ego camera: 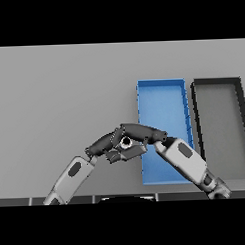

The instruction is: Pick up the blue pipe and place it into the blue bin.

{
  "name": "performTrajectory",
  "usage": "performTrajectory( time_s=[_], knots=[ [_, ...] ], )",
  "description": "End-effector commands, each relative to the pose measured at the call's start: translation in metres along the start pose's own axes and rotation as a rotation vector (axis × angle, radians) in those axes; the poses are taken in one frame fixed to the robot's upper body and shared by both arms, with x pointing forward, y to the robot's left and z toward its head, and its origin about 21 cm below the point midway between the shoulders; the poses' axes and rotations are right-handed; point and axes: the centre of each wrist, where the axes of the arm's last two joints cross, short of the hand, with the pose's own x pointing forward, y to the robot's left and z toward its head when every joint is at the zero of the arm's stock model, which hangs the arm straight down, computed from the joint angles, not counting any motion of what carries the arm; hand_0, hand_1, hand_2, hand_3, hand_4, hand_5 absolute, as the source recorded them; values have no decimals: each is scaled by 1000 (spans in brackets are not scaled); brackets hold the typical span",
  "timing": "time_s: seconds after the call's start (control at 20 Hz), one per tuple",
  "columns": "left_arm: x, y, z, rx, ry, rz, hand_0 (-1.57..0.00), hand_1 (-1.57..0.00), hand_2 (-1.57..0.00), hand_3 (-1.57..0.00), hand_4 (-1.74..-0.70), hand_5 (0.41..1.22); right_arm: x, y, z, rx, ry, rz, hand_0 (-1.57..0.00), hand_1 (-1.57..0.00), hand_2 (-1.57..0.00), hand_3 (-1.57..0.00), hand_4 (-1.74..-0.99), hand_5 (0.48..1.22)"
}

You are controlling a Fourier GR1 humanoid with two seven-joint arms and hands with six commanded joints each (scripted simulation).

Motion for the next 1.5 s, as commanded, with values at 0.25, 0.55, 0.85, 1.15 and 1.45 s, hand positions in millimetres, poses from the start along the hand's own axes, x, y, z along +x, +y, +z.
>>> performTrajectory(
  time_s=[0.25,0.55,0.85,1.15,1.45],
  knots=[
    [-3,3,2,23,33,3,-63,-59,-53,-58,-887,638,-2,0,-1,-8,21,25,-1569,-1569,-1569,-1569,-1493,1219],
    [-2,1,-3,41,79,41,-16,-15,-13,-14,-896,562,5,-4,2,-29,-3,-15,-1571,-1571,-1571,-1570,-1489,1220],
    [-2,-2,-3,31,115,53,-3,-3,-3,-3,-915,514,44,-20,0,-40,8,-138,-1571,-1571,-1571,-1571,-1639,1221],
    [2,-3,2,17,118,61,0,0,0,0,-915,503,119,-71,-1,-142,-151,-178,-1571,-1571,-1571,-1571,-1714,1134],
    [-2,-3,11,17,89,58,1,1,1,1,-907,491,151,-129,14,-443,-150,-91,-1571,-1571,-1571,-1571,-1734,1127]
  ],
)
